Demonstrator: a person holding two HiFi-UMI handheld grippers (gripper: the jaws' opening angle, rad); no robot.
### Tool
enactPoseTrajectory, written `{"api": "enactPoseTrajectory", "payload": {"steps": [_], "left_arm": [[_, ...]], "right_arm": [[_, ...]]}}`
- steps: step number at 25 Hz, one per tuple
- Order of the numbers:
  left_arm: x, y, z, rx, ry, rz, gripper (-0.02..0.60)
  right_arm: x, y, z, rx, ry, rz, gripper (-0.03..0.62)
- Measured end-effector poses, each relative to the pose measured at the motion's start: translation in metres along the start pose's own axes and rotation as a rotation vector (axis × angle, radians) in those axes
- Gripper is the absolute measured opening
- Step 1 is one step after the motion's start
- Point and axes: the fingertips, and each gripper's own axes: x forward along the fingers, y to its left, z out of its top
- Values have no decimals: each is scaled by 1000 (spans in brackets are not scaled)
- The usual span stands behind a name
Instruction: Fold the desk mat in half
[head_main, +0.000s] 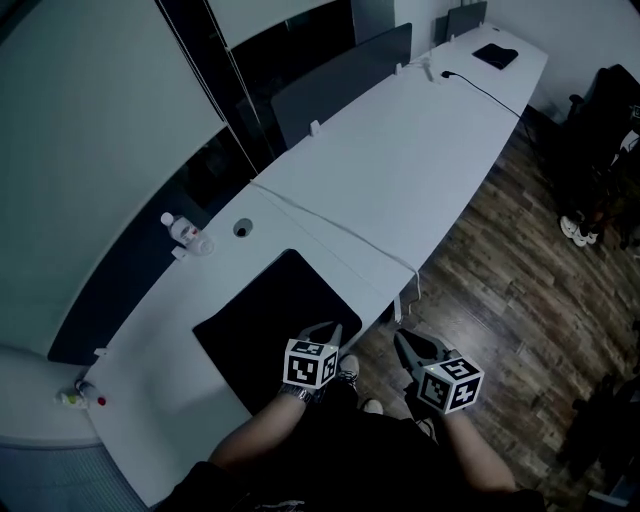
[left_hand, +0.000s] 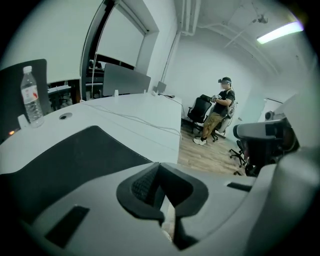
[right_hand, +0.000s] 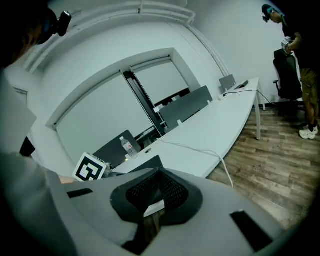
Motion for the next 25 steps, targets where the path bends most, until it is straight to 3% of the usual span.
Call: {"api": "enactPoseTrajectory", "payload": {"steps": [13, 25], "left_arm": [[-100, -13, -43, -120, -135, 125, 6], [-188, 4, -103, -236, -210, 256, 6]], "right_arm": [[-8, 61, -36, -109, 63, 186, 23], [13, 140, -90, -219, 194, 361, 23]]}}
